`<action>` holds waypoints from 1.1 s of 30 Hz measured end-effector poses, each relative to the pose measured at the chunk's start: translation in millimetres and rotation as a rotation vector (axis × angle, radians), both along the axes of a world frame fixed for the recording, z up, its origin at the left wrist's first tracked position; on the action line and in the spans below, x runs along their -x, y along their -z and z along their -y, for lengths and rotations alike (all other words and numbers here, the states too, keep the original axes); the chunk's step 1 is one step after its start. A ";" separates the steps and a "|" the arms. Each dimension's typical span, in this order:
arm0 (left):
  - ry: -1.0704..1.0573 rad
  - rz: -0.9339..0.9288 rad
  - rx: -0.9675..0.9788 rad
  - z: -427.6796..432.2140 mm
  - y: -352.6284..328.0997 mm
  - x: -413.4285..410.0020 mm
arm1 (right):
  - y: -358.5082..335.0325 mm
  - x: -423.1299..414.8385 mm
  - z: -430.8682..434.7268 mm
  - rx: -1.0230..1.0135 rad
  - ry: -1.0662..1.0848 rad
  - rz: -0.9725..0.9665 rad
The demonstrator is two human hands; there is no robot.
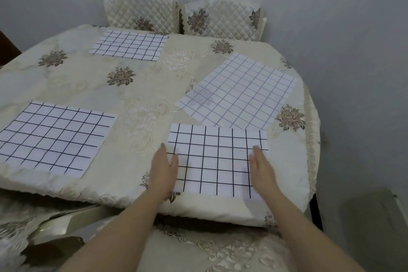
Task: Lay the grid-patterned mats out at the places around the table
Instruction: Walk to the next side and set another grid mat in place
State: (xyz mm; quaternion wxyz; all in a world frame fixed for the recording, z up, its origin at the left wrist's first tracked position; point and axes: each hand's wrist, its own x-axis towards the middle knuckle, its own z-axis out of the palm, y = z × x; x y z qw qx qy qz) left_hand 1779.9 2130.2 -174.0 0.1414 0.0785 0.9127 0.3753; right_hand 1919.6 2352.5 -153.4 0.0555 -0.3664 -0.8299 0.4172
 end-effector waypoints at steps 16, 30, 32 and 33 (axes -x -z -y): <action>-0.132 0.214 0.142 18.8 -18.8 28.6 | -9.4 -11.9 -58.4 0.053 0.297 0.348; -0.130 0.171 0.133 34.1 -17.6 29.0 | -2.4 -18.3 -38.6 0.057 0.274 0.332; -0.120 0.157 0.136 35.8 -16.8 28.0 | -0.6 -19.8 -38.3 0.051 0.280 0.330; -0.112 0.148 0.141 36.1 -16.1 28.0 | 0.2 -20.4 -38.1 0.048 0.285 0.331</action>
